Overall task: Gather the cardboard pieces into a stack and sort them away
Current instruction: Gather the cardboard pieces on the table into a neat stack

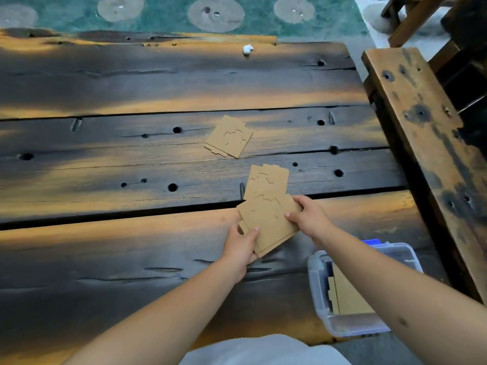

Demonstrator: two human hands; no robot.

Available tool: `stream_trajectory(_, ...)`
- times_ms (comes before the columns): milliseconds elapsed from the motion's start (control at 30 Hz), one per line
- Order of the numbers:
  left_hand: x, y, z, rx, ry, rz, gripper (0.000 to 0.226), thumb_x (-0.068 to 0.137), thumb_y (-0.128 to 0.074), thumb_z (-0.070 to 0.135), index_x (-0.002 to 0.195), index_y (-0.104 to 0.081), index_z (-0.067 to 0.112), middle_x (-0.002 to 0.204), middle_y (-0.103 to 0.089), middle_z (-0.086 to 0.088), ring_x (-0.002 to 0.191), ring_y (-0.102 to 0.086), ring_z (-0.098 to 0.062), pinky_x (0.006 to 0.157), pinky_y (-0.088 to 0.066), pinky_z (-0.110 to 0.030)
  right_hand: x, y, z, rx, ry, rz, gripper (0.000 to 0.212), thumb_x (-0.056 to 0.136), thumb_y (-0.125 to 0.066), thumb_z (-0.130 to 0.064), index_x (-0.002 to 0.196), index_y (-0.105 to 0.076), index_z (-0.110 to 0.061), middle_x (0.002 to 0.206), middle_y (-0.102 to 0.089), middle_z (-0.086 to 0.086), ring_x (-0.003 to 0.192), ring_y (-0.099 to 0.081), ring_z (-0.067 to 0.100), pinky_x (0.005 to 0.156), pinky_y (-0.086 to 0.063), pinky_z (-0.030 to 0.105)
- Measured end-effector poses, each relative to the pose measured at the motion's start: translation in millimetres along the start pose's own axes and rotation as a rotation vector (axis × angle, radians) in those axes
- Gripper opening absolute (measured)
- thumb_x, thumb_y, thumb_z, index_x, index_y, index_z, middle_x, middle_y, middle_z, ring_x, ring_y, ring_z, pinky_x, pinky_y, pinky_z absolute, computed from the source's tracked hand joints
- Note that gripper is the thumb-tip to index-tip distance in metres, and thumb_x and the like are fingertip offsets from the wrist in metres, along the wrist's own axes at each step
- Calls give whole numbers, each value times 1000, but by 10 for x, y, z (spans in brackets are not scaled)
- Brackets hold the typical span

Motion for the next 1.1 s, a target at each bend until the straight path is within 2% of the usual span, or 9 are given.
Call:
stream_trajectory(167,216,-319,126,10,30,32,33,95,-53,18,126,-46,29,121,-62,3,111,-59,-20,81,-47,-33,598,165,-355,-422,134,4,49,82,-72,-9,129,-59,-16,124,-64,8,114,-57,25,94,-43,32)
stream_trajectory(367,587,-603,165,-176,164,99,42,92,-55,11,133,-47,13,133,-58,-8,121,-55,-26,92,-48,-32,1237,4,-653,-755,257,-75,48,83,-69,-14,130,-57,-14,130,-60,14,122,-51,32,97,-40,35)
stream_trajectory(567,743,-689,224,-334,276,198,36,91,-57,12,126,-55,9,130,-56,-14,118,-56,-27,99,-49,-32,1611,-222,-742,-910,331,-167,47,87,-63,-15,134,-54,-12,131,-59,15,124,-48,33,101,-35,36)
stream_trajectory(767,734,-807,275,-334,339,227,58,92,-55,19,146,-35,17,155,-30,-7,141,-30,-26,111,-31,-40,1755,-304,-645,-937,274,-203,45,90,-60,-19,134,-52,-23,126,-50,13,122,-41,32,100,-31,36)
stream_trajectory(867,749,-851,317,-359,341,197,53,92,-55,18,142,-39,16,142,-45,-8,127,-45,-27,103,-39,-40,1724,-273,-644,-898,254,-165,47,87,-56,-13,133,-49,-20,132,-49,12,126,-40,33,103,-39,45)
stream_trajectory(933,750,-845,335,-381,320,194,38,92,-54,15,130,-47,19,107,-55,-4,90,-55,-21,84,-48,-34,1680,-269,-639,-887,239,-165,48,85,-53,-13,132,-48,-18,131,-47,12,124,-42,34,100,-43,47)
stream_trajectory(967,741,-833,337,-388,318,199,29,92,-54,14,120,-50,20,100,-52,-3,81,-52,-18,83,-48,-33,1663,-269,-624,-898,229,-175,50,84,-57,-18,133,-47,-18,130,-46,11,123,-42,35,99,-44,47)
stream_trajectory(1033,721,-782,321,-383,321,203,27,92,-53,14,118,-50,19,117,-48,-6,101,-53,-22,100,-42,-37,1614,-248,-590,-914,186,-193,61,81,-67,-31,136,-45,-20,131,-45,11,124,-41,35,101,-42,46)
stream_trajectory(1100,711,-680,257,-318,336,224,37,93,-53,15,130,-48,17,123,-46,-4,123,-47,-25,104,-38,-35,1549,-202,-521,-874,125,-202,70,78,-72,-41,138,-42,-22,133,-43,15,125,-39,36,103,-39,44)
Point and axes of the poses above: each hand's wrist, its own x-axis towards the middle knuckle, its own y-axis out of the back of the hand, z = x × y, the point moved 8 cm from there along x, towards the middle knuckle
